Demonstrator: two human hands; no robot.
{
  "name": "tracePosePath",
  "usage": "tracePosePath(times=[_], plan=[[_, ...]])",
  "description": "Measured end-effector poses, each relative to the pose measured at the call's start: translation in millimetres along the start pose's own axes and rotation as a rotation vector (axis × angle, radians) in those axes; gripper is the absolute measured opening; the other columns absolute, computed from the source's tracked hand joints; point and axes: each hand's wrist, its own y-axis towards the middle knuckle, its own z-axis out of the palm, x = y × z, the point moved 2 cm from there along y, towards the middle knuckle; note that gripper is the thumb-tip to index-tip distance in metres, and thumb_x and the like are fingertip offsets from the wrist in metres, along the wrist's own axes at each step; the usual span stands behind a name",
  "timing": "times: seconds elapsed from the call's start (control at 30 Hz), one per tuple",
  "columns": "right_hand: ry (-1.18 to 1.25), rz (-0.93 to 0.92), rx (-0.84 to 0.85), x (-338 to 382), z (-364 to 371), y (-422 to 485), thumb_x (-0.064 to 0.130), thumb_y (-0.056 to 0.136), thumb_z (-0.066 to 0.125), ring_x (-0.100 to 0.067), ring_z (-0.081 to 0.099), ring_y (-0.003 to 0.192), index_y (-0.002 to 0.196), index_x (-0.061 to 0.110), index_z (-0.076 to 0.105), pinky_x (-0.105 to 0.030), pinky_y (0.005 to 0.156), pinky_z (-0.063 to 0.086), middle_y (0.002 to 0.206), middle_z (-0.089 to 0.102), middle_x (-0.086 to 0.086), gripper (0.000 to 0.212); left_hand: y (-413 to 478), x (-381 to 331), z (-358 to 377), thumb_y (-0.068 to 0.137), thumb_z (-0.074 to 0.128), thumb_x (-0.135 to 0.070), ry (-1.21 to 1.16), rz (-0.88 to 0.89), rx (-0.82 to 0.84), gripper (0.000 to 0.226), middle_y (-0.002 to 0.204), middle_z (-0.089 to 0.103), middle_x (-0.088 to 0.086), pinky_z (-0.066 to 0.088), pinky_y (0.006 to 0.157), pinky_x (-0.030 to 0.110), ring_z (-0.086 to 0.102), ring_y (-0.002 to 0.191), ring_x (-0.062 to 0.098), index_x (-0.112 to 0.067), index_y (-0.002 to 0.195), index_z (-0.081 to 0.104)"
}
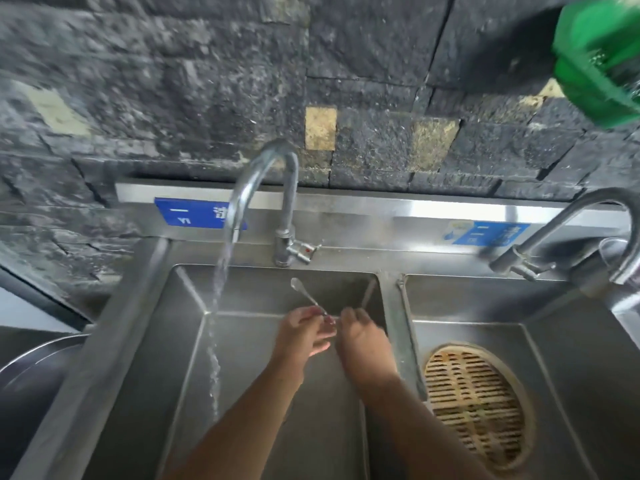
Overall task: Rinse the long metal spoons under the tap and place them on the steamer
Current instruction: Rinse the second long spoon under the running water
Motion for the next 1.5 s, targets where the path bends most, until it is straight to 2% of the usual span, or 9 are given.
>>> tracePosePath(times=[0.23,0.37,0.5,0.67,0.8,0.97,1.1,1.27,1.5], plan=[[0.204,0.061,0.077,104,45,-37,0.002,0.082,0.048,-0.044,0.066,0.093,0.111,0.010,0.053,-0.039,0.067,0.041,0.111,0.066,-0.014,0.030,-26,-6,-99,0.090,0.064,-0.001,-0.036,0.150,-0.231,0.006,0.070,0.070,0.014,0.057,0.053,0.031,0.067,0.058,0.024,-0.003,0.086,0.069],[0.386,0.048,0.199,139,59,-38,0.011,0.087,0.055,-0.031,0.069,0.095,0.104,0.014,0.065,-0.033,0.075,0.050,0.105,0.075,-0.006,0.020,-25,-2,-148,0.087,0.068,-0.004,0.133,0.220,-0.269,0.017,0.055,0.062,0.011,0.050,0.048,0.032,0.057,0.049,0.024,-0.002,0.071,0.069],[0.531,0.153,0.144,142,50,-11,0.017,0.090,0.063,-0.024,0.070,0.085,0.104,0.015,0.067,-0.035,0.075,0.055,0.095,0.074,-0.002,0.015,-28,5,-174,0.087,0.066,-0.006,0.124,0.143,-0.218,0.013,0.053,0.057,0.005,0.045,0.044,0.026,0.049,0.043,0.017,-0.010,0.077,0.074],[0.957,0.230,0.265,153,52,15,0.010,0.094,0.065,-0.016,0.068,0.065,0.123,0.021,0.054,-0.030,0.053,0.053,0.094,0.069,0.001,0.034,-37,6,-181,0.084,0.064,-0.009,0.178,0.162,-0.206,0.020,0.049,0.053,0.004,0.032,0.038,0.023,0.041,0.040,0.016,-0.014,0.067,0.073],[1.033,0.223,0.294,163,64,22,-0.002,0.092,0.061,-0.013,0.057,0.051,0.117,0.009,0.060,-0.024,0.046,0.042,0.091,0.074,-0.021,0.028,-38,9,-187,0.083,0.064,-0.014,0.230,0.183,-0.232,0.020,0.047,0.051,0.005,0.029,0.041,0.024,0.039,0.041,0.018,-0.011,0.064,0.070],[1.138,0.226,0.269,171,68,21,-0.003,0.098,0.051,-0.012,0.051,0.039,0.093,0.004,0.065,-0.021,0.040,0.039,0.072,0.070,-0.013,0.016,-40,15,-191,0.083,0.063,-0.014,0.182,0.165,-0.206,0.020,0.053,0.052,0.003,0.026,0.039,0.022,0.038,0.042,0.015,-0.017,0.064,0.069],[1.180,0.293,0.215,173,67,18,0.005,0.104,0.040,-0.015,0.053,0.042,0.096,0.000,0.067,-0.024,0.041,0.040,0.069,0.071,-0.013,0.028,-40,18,-188,0.081,0.060,-0.014,0.139,0.165,-0.195,0.019,0.053,0.051,0.001,0.024,0.038,0.021,0.036,0.042,0.014,-0.017,0.062,0.065],[1.144,0.201,0.223,173,68,15,-0.004,0.095,0.057,-0.017,0.051,0.048,0.111,0.002,0.059,-0.026,0.043,0.041,0.073,0.070,-0.010,0.017,-41,16,-186,0.085,0.061,-0.014,0.155,0.205,-0.203,0.025,0.051,0.053,-0.004,0.028,0.040,0.021,0.038,0.041,0.010,-0.020,0.062,0.068],[1.178,0.240,0.148,168,70,25,0.008,0.101,0.052,-0.011,0.043,0.034,0.085,-0.003,0.066,-0.022,0.037,0.036,0.063,0.074,-0.006,0.024,-46,11,-179,0.089,0.060,-0.012,0.004,0.135,-0.122,0.019,0.053,0.050,0.001,0.022,0.035,0.018,0.032,0.038,0.008,-0.009,0.071,0.067]])
